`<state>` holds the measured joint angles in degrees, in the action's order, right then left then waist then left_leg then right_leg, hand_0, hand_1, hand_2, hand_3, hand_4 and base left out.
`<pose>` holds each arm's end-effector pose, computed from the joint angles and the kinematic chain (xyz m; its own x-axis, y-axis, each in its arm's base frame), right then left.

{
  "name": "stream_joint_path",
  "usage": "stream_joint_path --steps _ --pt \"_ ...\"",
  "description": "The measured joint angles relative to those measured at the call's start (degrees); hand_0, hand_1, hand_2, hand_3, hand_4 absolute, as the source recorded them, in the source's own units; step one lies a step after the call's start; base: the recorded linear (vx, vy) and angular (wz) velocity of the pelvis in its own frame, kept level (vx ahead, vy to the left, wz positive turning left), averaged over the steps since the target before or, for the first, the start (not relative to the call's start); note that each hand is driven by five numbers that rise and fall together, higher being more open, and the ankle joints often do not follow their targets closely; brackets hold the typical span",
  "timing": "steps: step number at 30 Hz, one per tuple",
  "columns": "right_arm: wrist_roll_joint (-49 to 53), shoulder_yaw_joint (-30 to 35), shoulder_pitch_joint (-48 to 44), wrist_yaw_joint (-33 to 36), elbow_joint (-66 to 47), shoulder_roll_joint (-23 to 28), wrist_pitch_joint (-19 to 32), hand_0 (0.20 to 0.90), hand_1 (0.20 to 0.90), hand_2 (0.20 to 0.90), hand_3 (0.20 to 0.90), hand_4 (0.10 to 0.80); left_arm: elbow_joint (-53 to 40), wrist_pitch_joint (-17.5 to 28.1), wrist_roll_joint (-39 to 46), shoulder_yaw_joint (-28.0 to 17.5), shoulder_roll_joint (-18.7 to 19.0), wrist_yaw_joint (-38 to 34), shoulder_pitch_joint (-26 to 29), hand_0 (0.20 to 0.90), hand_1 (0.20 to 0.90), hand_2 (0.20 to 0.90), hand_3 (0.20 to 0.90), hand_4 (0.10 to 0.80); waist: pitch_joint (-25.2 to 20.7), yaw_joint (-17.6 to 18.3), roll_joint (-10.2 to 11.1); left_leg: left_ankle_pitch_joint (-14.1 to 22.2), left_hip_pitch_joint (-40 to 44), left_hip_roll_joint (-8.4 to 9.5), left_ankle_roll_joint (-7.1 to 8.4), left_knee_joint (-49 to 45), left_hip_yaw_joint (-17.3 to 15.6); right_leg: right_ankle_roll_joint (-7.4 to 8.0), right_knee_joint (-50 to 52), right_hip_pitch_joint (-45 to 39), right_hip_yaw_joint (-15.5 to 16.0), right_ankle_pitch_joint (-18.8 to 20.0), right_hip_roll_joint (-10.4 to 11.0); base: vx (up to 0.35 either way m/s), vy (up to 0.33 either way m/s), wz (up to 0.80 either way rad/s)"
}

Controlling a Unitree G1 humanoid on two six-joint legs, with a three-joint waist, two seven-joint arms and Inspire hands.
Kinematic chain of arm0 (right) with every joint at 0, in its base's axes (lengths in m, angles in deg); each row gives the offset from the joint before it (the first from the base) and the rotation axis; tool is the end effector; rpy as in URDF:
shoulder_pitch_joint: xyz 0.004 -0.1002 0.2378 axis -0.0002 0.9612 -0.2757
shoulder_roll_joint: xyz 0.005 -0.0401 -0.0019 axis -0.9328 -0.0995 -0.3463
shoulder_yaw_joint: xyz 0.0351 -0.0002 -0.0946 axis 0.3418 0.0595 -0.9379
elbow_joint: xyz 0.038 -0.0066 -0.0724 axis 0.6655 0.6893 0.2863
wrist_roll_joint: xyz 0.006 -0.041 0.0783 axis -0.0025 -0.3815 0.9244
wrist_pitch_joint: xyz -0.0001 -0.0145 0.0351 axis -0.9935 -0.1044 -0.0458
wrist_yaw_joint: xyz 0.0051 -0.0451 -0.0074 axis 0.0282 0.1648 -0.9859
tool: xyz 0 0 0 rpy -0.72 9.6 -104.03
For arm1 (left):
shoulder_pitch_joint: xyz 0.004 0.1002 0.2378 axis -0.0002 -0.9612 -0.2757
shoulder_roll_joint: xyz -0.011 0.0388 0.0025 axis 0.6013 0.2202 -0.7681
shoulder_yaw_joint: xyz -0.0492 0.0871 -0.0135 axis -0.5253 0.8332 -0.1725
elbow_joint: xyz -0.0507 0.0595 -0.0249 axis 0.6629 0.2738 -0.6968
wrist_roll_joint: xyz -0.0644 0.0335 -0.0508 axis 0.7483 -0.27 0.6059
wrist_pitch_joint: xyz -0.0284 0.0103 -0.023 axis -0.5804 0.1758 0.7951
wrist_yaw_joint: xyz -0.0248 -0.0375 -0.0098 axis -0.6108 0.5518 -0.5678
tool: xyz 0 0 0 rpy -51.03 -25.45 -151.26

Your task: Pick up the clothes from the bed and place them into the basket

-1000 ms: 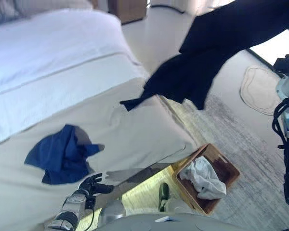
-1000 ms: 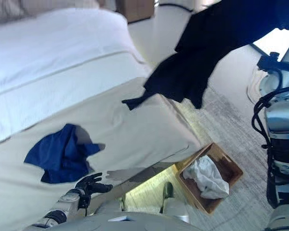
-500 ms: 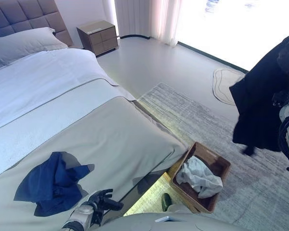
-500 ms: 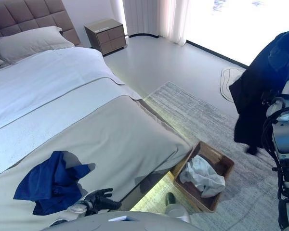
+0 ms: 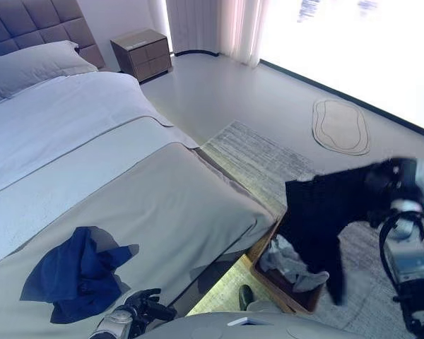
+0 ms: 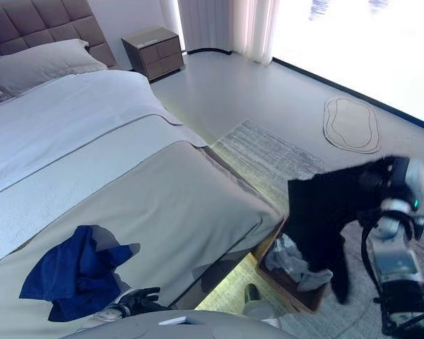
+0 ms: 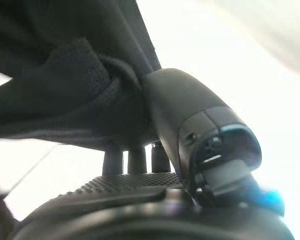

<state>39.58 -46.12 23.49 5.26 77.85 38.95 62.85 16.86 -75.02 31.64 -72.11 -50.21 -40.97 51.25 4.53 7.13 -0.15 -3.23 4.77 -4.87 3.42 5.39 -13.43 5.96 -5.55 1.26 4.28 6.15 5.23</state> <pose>0.1681 -0.3101 0.0468 0.7348 -0.6755 -0.0611 0.4354 0.5388 -0.7212 0.0738 0.2188 -0.0987 0.3498 0.0588 -0.9350 0.1641 0.9787 0.1230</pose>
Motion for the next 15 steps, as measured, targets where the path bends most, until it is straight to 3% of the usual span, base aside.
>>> stream_joint_path --steps 7,15 --pt "-4.74 -0.03 1.41 0.00 5.93 0.05 -1.17 0.300 0.300 0.300 0.200 0.100 -2.20 1.62 0.49 0.79 -0.02 -0.15 0.99 0.900 0.900 0.900 0.900 0.800 3.03 1.36 -3.90 0.10 -1.05 0.01 -0.14 0.01 -0.58 0.15 -0.01 1.35 -0.57 -0.10 0.17 -0.110 0.009 -0.05" --pt "-6.30 -4.08 -7.90 -2.92 18.29 3.99 -3.12 0.300 0.300 0.300 0.200 0.100 -4.67 2.29 2.32 4.33 -0.48 0.12 4.69 0.900 0.900 0.900 0.900 0.800 9.25 2.27 -9.83 -0.36 -4.72 0.06 -0.40 -0.01 -0.64 -0.02 -0.01 5.25 -0.69 0.40 0.26 -0.055 0.007 -0.02"
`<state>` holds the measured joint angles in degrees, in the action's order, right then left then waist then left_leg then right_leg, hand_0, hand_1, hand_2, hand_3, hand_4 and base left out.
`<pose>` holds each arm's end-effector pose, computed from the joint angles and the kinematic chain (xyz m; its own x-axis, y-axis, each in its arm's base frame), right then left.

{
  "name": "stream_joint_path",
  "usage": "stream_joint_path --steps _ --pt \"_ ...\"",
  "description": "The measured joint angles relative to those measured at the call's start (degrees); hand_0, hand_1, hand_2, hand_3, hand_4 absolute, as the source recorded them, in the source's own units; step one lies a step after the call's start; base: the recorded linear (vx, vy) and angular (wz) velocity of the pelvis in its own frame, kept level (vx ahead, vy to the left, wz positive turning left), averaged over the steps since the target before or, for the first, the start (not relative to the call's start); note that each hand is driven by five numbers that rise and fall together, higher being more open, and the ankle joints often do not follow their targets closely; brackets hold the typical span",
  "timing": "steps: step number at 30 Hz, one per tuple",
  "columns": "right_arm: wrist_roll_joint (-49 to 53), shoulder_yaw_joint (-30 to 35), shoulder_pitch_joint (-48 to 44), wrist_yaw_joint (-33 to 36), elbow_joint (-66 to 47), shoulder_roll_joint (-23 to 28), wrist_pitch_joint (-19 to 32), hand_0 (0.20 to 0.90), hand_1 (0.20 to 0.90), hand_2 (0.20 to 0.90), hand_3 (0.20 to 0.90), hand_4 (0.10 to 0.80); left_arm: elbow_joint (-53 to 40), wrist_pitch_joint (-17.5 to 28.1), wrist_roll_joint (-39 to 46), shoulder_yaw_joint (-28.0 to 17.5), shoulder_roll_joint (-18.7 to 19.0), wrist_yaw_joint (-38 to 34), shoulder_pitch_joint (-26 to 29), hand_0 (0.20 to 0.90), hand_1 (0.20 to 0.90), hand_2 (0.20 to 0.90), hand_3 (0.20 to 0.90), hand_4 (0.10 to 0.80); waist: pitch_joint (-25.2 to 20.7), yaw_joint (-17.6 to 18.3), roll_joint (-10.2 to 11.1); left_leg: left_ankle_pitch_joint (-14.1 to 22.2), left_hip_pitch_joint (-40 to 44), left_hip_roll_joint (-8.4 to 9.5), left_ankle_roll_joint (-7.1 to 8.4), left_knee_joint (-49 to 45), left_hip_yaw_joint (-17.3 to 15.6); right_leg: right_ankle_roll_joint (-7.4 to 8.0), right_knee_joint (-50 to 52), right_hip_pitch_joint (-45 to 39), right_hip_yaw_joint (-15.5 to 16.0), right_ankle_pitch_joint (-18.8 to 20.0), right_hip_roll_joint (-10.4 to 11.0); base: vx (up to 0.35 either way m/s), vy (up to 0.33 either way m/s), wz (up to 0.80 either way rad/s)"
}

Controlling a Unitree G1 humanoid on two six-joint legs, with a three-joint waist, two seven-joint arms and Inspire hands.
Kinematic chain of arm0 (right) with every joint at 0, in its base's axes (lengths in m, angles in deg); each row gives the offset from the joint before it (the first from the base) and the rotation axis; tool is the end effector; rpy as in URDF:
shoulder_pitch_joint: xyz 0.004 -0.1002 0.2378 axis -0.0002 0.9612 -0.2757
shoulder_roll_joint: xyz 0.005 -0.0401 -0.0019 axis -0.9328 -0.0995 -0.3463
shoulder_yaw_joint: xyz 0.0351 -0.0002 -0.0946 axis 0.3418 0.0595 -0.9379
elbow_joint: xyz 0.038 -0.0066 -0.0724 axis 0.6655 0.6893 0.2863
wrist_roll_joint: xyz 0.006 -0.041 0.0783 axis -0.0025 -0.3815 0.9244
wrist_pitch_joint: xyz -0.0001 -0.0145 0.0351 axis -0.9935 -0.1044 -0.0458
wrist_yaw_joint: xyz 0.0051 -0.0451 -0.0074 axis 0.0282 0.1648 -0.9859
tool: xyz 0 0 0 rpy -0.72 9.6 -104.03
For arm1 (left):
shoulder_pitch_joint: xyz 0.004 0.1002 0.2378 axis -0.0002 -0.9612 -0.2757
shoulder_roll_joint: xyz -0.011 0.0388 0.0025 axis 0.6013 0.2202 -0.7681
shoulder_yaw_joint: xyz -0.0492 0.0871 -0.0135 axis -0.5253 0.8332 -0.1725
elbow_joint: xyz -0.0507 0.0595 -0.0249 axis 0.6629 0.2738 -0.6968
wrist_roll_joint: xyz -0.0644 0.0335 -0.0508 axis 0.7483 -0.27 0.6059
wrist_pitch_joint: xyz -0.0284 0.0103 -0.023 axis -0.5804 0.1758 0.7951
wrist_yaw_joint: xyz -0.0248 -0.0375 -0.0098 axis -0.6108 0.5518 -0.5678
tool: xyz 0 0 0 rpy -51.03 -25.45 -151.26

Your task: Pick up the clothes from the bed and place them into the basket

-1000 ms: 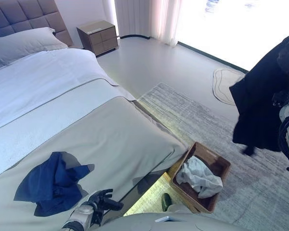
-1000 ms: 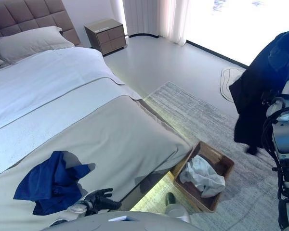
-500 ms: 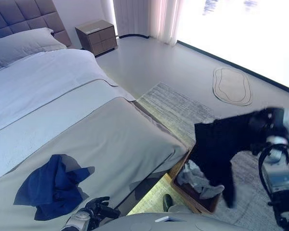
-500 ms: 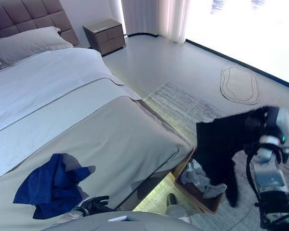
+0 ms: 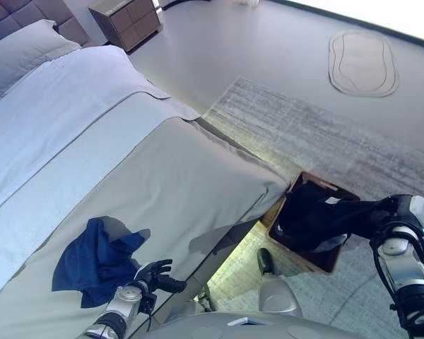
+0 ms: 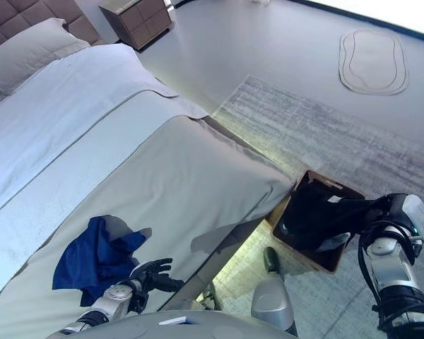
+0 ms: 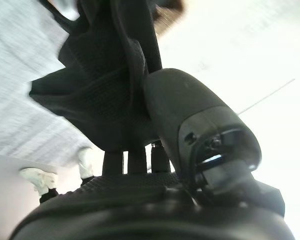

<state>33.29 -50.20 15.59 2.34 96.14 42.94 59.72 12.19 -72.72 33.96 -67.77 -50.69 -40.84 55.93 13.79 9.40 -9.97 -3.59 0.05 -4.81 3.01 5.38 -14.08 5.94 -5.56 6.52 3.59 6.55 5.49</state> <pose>0.1747 -0.3386 0.0359 0.6444 -0.7477 -0.1605 0.2695 0.4184 -0.8674 0.1147 0.2027 -0.0879 0.5119 -0.0293 -0.8585 0.2311 0.9673 0.1048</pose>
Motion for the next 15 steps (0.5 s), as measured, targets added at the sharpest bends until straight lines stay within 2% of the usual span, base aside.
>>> stream_joint_path --steps 1,2,5,8,15 --pt "-0.02 -0.94 -1.76 -0.55 2.18 0.62 -0.27 0.561 0.561 0.561 0.505 0.405 -0.29 -0.03 0.18 0.18 -0.02 0.06 0.35 0.900 0.900 0.900 0.900 0.800 0.74 -0.03 -1.11 -0.14 0.00 0.06 0.07 -0.01 0.02 0.09 0.00 0.04 -0.01 0.21 -0.02 0.000 0.000 0.00" --pt "-0.04 -1.78 -3.02 -0.88 3.67 1.16 -0.59 0.900 0.900 0.900 0.900 0.800 -1.04 0.00 0.36 0.20 -0.02 0.12 0.41 0.900 0.900 0.900 0.900 0.800 1.49 -0.08 -1.45 -0.21 -0.03 0.11 0.17 -0.02 0.08 0.09 0.00 0.08 0.02 0.27 -0.04 0.000 0.000 0.00" --pt "-0.04 -3.69 -6.95 -2.08 7.03 1.63 -1.42 0.900 0.900 0.900 0.900 0.800 -2.67 0.17 0.41 0.43 0.08 0.64 1.10 0.900 0.900 0.900 0.900 0.800 2.90 -0.82 -3.27 -0.62 -0.04 0.10 0.41 -0.27 0.16 -0.27 0.01 0.10 0.21 0.53 -0.12 -0.034 -0.023 -0.01" --pt "0.04 -6.14 -13.05 -3.28 13.68 2.24 -1.26 0.900 0.900 0.900 0.900 0.800 -3.92 1.00 0.50 1.68 0.16 1.27 3.36 0.900 0.900 0.900 0.900 0.800 4.29 -1.87 -4.19 -0.93 -0.84 0.25 0.66 -0.30 0.35 -0.31 0.25 0.77 0.53 0.56 0.05 -0.069 -0.012 0.06" --pt "0.64 -7.96 -21.82 -3.28 18.62 3.05 -0.28 0.900 0.900 0.900 0.900 0.800 -6.14 1.28 2.18 3.41 0.32 1.60 7.75 0.900 0.900 0.900 0.900 0.800 7.92 -3.52 -6.28 -2.01 -3.85 1.07 0.34 -0.31 1.83 -0.58 0.27 2.85 1.89 0.78 1.06 -0.046 -0.015 0.13"
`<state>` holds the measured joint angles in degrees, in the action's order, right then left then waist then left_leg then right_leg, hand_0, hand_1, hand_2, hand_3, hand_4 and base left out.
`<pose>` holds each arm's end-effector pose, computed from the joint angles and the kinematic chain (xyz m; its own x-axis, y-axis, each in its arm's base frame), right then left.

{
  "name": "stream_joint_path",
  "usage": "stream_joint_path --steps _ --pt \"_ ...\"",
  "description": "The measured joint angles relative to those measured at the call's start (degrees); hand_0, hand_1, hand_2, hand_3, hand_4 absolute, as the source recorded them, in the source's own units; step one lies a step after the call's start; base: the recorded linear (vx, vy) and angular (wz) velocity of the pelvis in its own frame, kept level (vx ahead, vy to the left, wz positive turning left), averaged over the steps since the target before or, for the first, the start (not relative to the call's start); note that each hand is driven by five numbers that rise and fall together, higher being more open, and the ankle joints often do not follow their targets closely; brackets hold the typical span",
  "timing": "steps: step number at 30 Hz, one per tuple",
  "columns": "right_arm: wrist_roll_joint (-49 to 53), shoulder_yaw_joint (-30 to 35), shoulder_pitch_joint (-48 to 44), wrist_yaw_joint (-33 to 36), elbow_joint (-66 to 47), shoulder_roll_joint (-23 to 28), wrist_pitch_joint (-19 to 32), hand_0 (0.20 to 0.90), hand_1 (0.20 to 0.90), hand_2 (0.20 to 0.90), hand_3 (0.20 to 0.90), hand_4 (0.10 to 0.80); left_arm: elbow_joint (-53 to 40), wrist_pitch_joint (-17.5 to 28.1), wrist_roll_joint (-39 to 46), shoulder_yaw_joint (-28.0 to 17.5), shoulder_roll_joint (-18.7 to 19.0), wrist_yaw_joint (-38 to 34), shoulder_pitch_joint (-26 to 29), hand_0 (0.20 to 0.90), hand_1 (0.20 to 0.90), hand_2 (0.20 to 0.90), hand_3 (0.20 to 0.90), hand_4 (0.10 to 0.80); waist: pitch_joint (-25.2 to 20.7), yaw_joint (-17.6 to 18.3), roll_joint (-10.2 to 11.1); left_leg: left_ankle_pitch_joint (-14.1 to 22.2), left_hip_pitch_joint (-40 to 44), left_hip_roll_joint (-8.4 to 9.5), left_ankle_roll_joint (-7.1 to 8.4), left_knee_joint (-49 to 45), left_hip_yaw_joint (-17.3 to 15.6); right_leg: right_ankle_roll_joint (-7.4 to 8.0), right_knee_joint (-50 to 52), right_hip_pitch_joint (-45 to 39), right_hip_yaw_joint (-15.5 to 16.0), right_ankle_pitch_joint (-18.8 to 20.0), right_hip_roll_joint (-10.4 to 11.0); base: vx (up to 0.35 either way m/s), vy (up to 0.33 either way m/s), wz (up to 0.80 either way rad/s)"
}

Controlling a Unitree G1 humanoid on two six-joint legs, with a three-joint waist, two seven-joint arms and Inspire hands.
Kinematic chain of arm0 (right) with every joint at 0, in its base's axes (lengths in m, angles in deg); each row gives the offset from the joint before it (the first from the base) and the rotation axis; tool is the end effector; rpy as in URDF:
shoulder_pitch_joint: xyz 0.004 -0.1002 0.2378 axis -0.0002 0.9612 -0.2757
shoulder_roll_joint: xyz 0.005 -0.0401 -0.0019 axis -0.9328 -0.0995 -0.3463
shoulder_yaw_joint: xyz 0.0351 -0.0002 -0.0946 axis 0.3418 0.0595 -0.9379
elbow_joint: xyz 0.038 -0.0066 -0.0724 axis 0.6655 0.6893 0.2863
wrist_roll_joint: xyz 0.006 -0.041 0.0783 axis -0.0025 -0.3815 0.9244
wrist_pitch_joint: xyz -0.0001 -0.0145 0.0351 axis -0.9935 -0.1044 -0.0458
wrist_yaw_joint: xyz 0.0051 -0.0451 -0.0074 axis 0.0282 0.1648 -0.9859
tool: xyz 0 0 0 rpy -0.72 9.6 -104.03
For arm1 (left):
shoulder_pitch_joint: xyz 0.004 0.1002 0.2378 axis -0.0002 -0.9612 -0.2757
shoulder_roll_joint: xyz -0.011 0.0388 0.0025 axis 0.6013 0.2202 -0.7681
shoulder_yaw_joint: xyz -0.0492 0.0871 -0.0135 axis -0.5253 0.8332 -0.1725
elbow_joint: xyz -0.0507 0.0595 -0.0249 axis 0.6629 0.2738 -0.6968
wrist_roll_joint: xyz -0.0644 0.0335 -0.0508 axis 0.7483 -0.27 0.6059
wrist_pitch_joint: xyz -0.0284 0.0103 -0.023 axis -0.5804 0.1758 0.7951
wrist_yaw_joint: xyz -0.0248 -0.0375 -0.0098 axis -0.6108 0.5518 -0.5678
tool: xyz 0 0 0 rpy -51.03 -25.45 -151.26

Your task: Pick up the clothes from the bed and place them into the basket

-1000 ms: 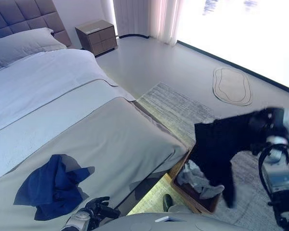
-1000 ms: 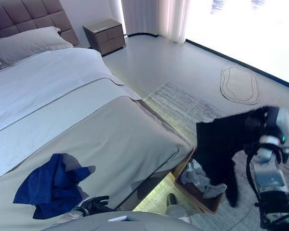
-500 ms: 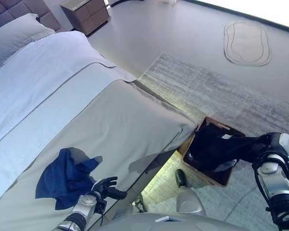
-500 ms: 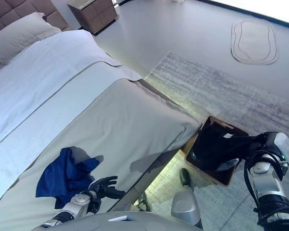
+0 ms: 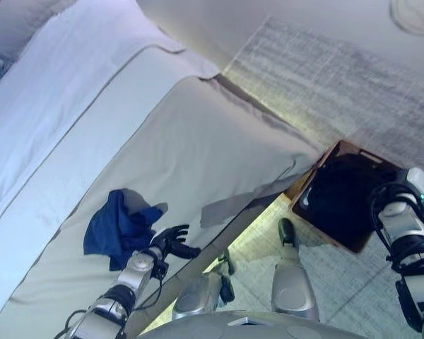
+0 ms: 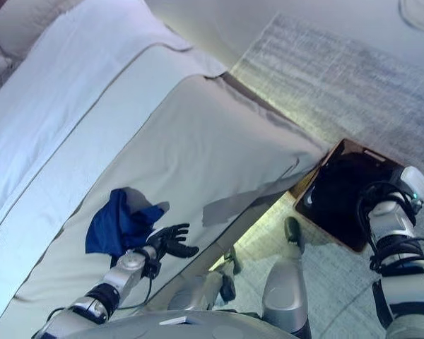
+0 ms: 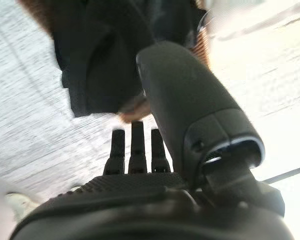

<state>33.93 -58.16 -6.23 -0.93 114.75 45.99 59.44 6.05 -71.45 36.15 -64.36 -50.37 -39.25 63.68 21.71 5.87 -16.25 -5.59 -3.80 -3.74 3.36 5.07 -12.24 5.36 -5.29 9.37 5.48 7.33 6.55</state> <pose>0.2352 -0.3446 0.0737 0.6404 -0.7531 -0.1506 0.2801 0.4116 -0.8673 0.1716 0.1858 -0.0608 0.6816 -0.1532 -0.7155 0.3174 0.9430 0.1004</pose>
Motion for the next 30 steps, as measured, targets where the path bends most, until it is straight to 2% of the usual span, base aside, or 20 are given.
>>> stream_joint_path --steps 7,12,18,21,25,30 --pt "2.30 -1.12 -0.53 0.35 1.78 0.07 0.00 0.900 0.900 0.900 0.900 0.800 -0.05 -0.09 0.15 0.07 0.65 0.57 -0.02 0.900 0.900 0.900 0.900 0.800 0.37 -0.83 0.12 -0.09 -0.64 0.46 0.03 -0.01 0.39 -0.02 0.01 0.28 0.44 0.03 0.40 0.002 -0.018 0.03" --pt "4.38 -1.07 -0.01 -0.23 1.76 0.03 -1.26 0.900 0.900 0.900 0.900 0.800 -1.18 -0.10 0.56 0.03 1.85 0.95 0.20 0.900 0.900 0.900 0.900 0.800 1.61 -0.76 1.23 -0.29 -0.69 0.77 -0.01 -0.01 0.85 -0.02 0.02 0.04 0.87 0.03 0.72 0.005 -0.035 0.05" --pt "3.56 -1.00 0.44 -7.40 -0.16 0.31 -3.14 0.900 0.900 0.900 0.900 0.800 -1.92 -0.24 0.99 -0.48 4.59 0.83 1.17 0.900 0.900 0.900 0.900 0.800 3.92 -0.41 4.55 -0.28 0.14 0.66 -0.01 0.00 1.49 -0.02 0.02 -1.23 1.56 0.02 0.63 -0.001 -0.048 0.06" --pt "2.10 -0.95 2.62 -12.73 -7.49 1.15 -4.76 0.900 0.900 0.900 0.900 0.800 -2.14 -0.61 1.00 -2.64 5.08 0.75 1.20 0.900 0.900 0.900 0.900 0.800 5.10 -0.06 6.36 -0.28 0.35 0.62 -0.01 0.00 1.76 -0.11 0.04 -1.65 1.75 0.09 0.59 0.006 -0.049 0.05" --pt "1.81 -0.78 5.09 -14.59 -14.42 2.18 -5.80 0.900 0.900 0.900 0.900 0.800 -2.03 -2.06 0.97 -4.48 5.63 0.39 0.98 0.900 0.900 0.900 0.900 0.800 5.10 -0.03 8.55 -0.28 1.07 0.54 -0.02 0.01 1.87 0.15 0.04 -2.45 1.76 0.58 0.51 0.013 -0.002 0.02" --pt "-1.51 5.19 10.44 -15.66 -25.81 2.50 -6.88 0.900 0.900 0.900 0.900 0.800 -1.41 -2.67 0.98 -8.15 6.12 -1.22 -0.68 0.900 0.900 0.900 0.900 0.800 3.41 0.08 12.77 -0.09 2.36 0.52 -0.11 0.04 1.97 0.14 0.03 -3.80 1.65 0.57 0.47 0.067 0.066 0.00"
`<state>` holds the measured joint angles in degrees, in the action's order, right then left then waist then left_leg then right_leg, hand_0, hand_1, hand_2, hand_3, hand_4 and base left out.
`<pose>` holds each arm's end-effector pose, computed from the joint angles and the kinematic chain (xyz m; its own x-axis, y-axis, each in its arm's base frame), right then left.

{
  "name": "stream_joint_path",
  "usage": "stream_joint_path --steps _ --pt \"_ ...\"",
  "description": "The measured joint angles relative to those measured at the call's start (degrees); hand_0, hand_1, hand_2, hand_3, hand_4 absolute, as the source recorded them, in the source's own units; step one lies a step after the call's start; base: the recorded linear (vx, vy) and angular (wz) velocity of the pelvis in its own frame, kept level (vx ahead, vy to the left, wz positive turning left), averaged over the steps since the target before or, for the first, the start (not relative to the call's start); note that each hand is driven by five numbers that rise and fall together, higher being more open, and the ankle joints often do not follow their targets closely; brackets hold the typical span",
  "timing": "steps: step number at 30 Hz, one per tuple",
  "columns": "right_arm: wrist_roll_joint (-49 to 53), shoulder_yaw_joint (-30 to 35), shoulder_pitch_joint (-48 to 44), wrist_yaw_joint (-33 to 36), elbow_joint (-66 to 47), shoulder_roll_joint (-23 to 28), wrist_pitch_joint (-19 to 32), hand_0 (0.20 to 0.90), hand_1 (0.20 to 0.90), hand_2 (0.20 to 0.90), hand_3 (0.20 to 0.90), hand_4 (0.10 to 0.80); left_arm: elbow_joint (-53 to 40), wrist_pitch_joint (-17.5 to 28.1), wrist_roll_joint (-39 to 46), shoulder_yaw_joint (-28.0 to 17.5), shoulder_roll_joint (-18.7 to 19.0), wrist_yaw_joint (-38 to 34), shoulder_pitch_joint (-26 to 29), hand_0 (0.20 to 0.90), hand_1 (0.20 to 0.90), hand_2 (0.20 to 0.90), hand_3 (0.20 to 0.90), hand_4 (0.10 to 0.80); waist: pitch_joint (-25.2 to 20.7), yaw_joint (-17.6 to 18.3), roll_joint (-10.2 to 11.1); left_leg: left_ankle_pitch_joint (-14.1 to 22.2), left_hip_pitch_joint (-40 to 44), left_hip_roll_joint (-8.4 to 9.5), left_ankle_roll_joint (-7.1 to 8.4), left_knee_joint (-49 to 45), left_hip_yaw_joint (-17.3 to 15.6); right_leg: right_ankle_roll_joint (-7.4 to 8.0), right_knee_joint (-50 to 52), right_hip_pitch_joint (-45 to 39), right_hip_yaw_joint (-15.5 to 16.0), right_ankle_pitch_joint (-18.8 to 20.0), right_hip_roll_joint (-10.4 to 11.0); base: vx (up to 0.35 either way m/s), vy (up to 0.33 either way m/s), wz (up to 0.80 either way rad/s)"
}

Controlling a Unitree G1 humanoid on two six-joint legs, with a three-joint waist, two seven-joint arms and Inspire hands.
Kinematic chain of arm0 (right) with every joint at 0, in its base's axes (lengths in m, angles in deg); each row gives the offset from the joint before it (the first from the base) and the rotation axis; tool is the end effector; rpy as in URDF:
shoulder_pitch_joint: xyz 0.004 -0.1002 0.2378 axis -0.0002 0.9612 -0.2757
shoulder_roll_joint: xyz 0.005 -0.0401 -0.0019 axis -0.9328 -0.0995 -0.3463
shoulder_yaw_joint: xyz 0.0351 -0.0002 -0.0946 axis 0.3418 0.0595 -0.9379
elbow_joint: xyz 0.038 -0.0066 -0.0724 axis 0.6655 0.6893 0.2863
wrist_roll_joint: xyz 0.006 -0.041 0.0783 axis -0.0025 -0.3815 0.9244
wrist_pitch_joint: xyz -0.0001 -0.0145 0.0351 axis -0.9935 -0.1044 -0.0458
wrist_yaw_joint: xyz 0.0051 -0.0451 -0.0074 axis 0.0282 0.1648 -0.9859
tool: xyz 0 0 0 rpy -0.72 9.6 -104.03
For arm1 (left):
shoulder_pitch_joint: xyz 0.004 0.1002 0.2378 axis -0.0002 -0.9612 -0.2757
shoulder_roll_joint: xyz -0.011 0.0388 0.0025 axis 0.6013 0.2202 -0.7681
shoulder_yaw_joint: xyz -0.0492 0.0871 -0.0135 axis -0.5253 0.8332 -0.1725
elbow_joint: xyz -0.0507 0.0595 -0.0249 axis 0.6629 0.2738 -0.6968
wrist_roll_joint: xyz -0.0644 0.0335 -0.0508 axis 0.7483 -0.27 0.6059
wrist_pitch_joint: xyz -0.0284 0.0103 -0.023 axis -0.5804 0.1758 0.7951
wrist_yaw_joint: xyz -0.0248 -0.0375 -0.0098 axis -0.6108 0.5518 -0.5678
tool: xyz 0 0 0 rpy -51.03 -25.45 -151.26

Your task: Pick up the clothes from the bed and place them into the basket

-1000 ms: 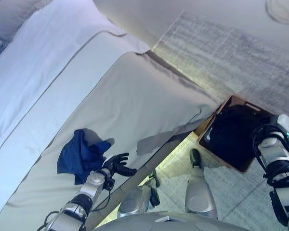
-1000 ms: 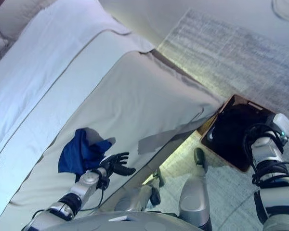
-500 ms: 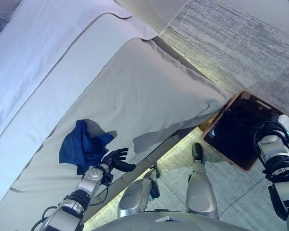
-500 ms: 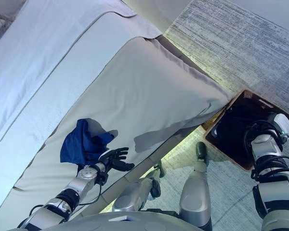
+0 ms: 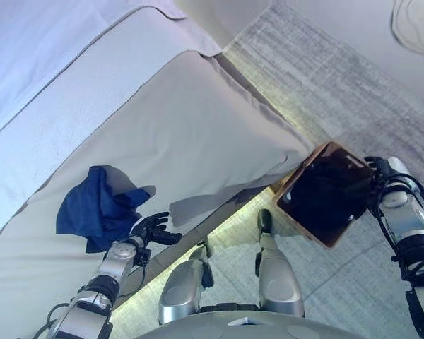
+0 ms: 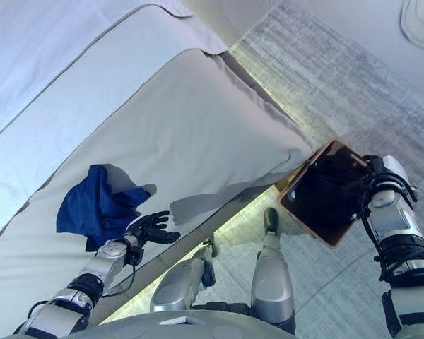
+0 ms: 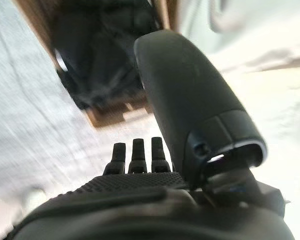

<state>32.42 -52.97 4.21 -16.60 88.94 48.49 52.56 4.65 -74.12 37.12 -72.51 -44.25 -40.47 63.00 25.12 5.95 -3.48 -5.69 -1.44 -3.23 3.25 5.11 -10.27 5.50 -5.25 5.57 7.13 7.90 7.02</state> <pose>0.2248 -0.3334 0.1001 0.7897 -0.5671 -0.2339 0.1468 0.5449 -0.8256 0.1735 0.2334 -0.0481 0.7068 0.0331 -0.7067 0.1382 0.9732 0.1838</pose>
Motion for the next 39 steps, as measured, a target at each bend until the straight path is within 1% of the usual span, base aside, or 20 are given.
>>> stream_joint_path --steps 3,4,7,9,12,14,15,17,20,22,23,24,26,28,30,31,32,34,36,39 --pt "-2.64 3.84 3.41 -0.10 -7.29 -0.01 -0.63 0.900 0.900 0.900 0.900 0.800 1.48 0.01 0.00 -1.52 0.07 -0.60 -1.71 0.900 0.900 0.900 0.900 0.800 -1.44 0.50 2.66 0.08 1.06 0.02 -0.04 0.01 0.04 0.00 -0.01 -1.07 -0.08 -0.01 0.02 0.081 0.102 0.00" --pt "-3.78 4.87 4.58 -0.57 -9.50 -0.01 -0.90 0.900 0.900 0.900 0.900 0.800 2.31 -0.01 0.00 -2.18 -0.14 -0.66 -2.45 0.900 0.900 0.900 0.900 0.800 -2.26 0.54 3.38 0.45 1.54 0.00 -0.45 0.09 -0.06 0.00 -0.01 -1.51 -0.14 -0.02 -0.02 0.082 0.107 -0.03" --pt "-7.41 6.58 7.49 -2.06 -13.57 -0.01 -0.91 0.900 0.900 0.900 0.900 0.800 3.82 0.03 0.00 -2.75 -0.22 -1.22 -4.81 0.900 0.900 0.900 0.900 0.800 -5.25 0.69 5.14 0.99 1.95 0.01 -0.57 0.24 -0.31 0.06 -0.02 -1.89 -0.17 -0.10 0.02 0.076 0.095 -0.01" --pt "-9.71 7.42 9.10 -3.80 -14.60 0.00 -0.99 0.900 0.900 0.900 0.900 0.800 4.66 0.07 0.00 -3.30 -0.38 -1.41 -6.23 0.900 0.900 0.900 0.900 0.800 -7.22 0.54 5.92 1.03 1.96 0.15 -0.63 0.24 -0.24 0.06 -0.02 -1.99 -0.16 -0.10 0.16 0.082 0.098 0.04" --pt "-11.65 7.50 10.90 -6.53 -16.74 0.06 -1.11 0.900 0.900 0.900 0.900 0.800 6.46 0.19 0.03 -4.70 -0.92 -1.71 -7.78 0.900 0.900 0.900 0.900 0.800 -8.35 0.27 6.33 1.36 3.31 0.22 -0.90 0.28 0.02 0.33 -0.03 -3.73 0.05 -0.32 0.32 0.075 0.104 0.05" --pt "-11.65 7.49 11.95 -8.05 -18.62 0.08 -0.79 0.900 0.900 0.900 0.900 0.800 6.83 0.20 0.04 -4.91 -1.02 -1.73 -9.14 0.900 0.900 0.900 0.900 0.800 -9.66 0.19 6.20 1.96 3.32 0.14 -0.44 0.29 0.30 1.00 -0.03 -3.85 0.20 -0.86 0.38 0.090 0.101 0.05" --pt "-11.66 7.48 12.05 -9.13 -19.31 0.09 -0.44 0.900 0.900 0.900 0.900 0.800 7.30 0.35 0.05 -5.17 -1.19 -1.74 -9.60 0.900 0.900 0.900 0.900 0.800 -10.15 0.07 6.13 1.98 3.24 0.17 -0.42 0.29 0.55 0.98 -0.03 -3.92 0.48 -1.02 0.44 0.082 0.085 0.07" --pt "-11.46 7.44 12.19 -10.70 -20.10 0.10 0.67 0.900 0.900 0.900 0.900 0.800 8.58 0.48 0.05 -6.18 -2.04 -1.80 -10.11 0.900 0.900 0.900 0.900 0.800 -11.08 -0.42 6.03 1.95 3.22 0.21 -0.45 0.29 0.96 0.96 -0.02 -4.23 1.11 -1.06 0.51 0.088 0.112 0.13" --pt "-10.86 6.05 11.95 -11.86 -20.89 0.18 3.90 0.900 0.900 0.900 0.900 0.800 9.03 0.64 0.05 -6.17 -2.91 -1.79 -10.67 0.900 0.900 0.900 0.900 0.800 -11.99 -2.29 6.03 1.74 3.24 0.24 -0.69 0.28 2.38 0.98 -0.02 -5.07 2.56 -1.34 0.54 0.040 0.126 0.22" --pt "-10.75 1.69 9.42 -12.65 -21.13 0.32 5.24 0.900 0.900 0.900 0.900 0.800 9.07 0.76 0.06 -6.01 -3.25 -1.86 -10.81 0.900 0.900 0.900 0.900 0.800 -12.05 -3.71 6.14 1.52 3.01 0.24 -0.91 0.28 3.45 0.99 -0.02 -5.38 3.58 -1.51 0.54 -0.065 0.088 0.27" --pt "-9.89 -1.99 7.16 -13.02 -20.97 0.27 6.40 0.900 0.900 0.900 0.900 0.800 9.04 0.82 0.10 -5.91 -3.35 -1.85 -10.60 0.900 0.900 0.900 0.900 0.800 -12.07 -4.79 6.21 1.23 2.33 0.21 -1.18 0.27 4.34 1.03 -0.02 -5.35 4.69 -1.55 0.53 -0.118 0.059 0.38" --pt "-9.77 -4.29 5.88 -13.07 -20.62 0.27 7.44 0.900 0.900 0.900 0.900 0.800 9.03 0.86 0.19 -5.87 -3.37 -1.85 -10.30 0.900 0.900 0.900 0.900 0.800 -12.15 -5.12 6.33 0.88 1.80 0.17 -1.06 0.24 5.18 1.12 -0.02 -5.18 5.10 -1.64 0.49 -0.120 0.046 0.52" --pt "-10.08 -11.73 0.60 -13.04 -17.14 -0.32 11.05 0.900 0.900 0.900 0.900 0.800 9.01 0.82 1.39 -5.31 -3.17 -2.28 -9.27 0.900 0.900 0.900 0.900 0.800 -12.15 -7.66 6.59 -0.15 -0.18 0.06 -0.82 0.05 7.34 1.21 -0.02 -4.61 7.63 -1.71 0.38 -0.063 0.034 0.54" --pt "-12.19 -19.16 -6.84 -12.44 -10.06 -3.19 13.29 0.900 0.900 0.900 0.900 0.800 9.08 0.94 2.40 -4.18 -3.03 -2.98 -8.15 0.900 0.900 0.900 0.900 0.800 -11.84 -10.25 7.31 -1.25 -1.72 0.09 -0.99 -0.46 9.39 1.45 0.00 -4.31 9.54 -1.79 0.36 -0.025 0.030 0.56" --pt "-15.12 -24.38 -12.48 -11.81 -4.06 -6.50 14.64 0.900 0.900 0.900 0.900 0.800 9.00 0.88 3.72 -3.62 -2.86 -3.17 -6.87 0.900 0.900 0.900 0.900 0.800 -11.32 -13.81 8.18 -1.57 -3.76 0.23 -0.66 -1.75 11.99 1.47 -0.01 -4.27 11.98 -1.88 0.37 0.026 0.029 0.68" --pt "-16.84 -25.41 -14.55 -11.04 -2.10 -8.86 15.67 0.900 0.900 0.900 0.900 0.800 8.30 0.96 4.55 -3.49 -2.54 -3.40 -6.75 0.900 0.900 0.900 0.900 0.800 -10.89 -16.64 8.68 -1.75 -4.71 0.48 -0.45 -2.00 13.31 1.29 0.01 -4.44 13.43 -2.17 0.46 0.051 0.040 0.70" --pt "-18.61 -27.09 -17.37 -9.38 0.54 -11.24 16.00 0.900 0.900 0.900 0.900 0.800 8.16 1.18 5.14 -3.50 -2.09 -3.49 -6.52 0.900 0.900 0.900 0.900 0.800 -10.04 -18.25 9.06 -1.89 -5.26 0.76 -0.24 -2.55 14.52 1.34 0.02 -4.93 14.55 -2.31 0.59 0.031 0.013 0.68" --pt "-21.97 -31.48 -23.89 -6.42 5.38 -14.24 16.92 0.900 0.900 0.900 0.900 0.800 8.25 1.03 5.71 -3.01 -1.02 -3.72 -4.47 0.900 0.900 0.900 0.900 0.800 -7.92 -21.08 10.04 -1.55 -6.99 1.44 0.08 -4.27 17.36 0.98 0.50 -5.58 17.46 -3.20 0.97 0.004 0.001 0.75" --pt "-23.27 -33.08 -28.46 -4.51 7.35 -15.71 17.35 0.900 0.900 0.900 0.900 0.800 8.27 0.91 5.72 -3.00 -0.05 -3.92 -3.15 0.900 0.900 0.900 0.900 0.800 -5.78 -23.24 10.16 -1.34 -8.87 1.98 0.31 -5.37 19.54 0.89 1.82 -5.15 19.40 -3.54 1.41 -0.003 0.009 0.69" --pt "-23.97 -35.05 -36.60 -1.17 12.52 -18.15 15.77 0.900 0.900 0.900 0.900 0.800 7.74 1.06 5.73 -3.03 1.24 -4.06 -1.36 0.900 0.900 0.900 0.900 0.800 -2.40 -26.77 9.96 -0.63 -12.98 2.83 0.56 -8.04 22.34 0.83 4.39 -2.96 21.63 -4.49 2.37 0.038 -0.035 0.55"
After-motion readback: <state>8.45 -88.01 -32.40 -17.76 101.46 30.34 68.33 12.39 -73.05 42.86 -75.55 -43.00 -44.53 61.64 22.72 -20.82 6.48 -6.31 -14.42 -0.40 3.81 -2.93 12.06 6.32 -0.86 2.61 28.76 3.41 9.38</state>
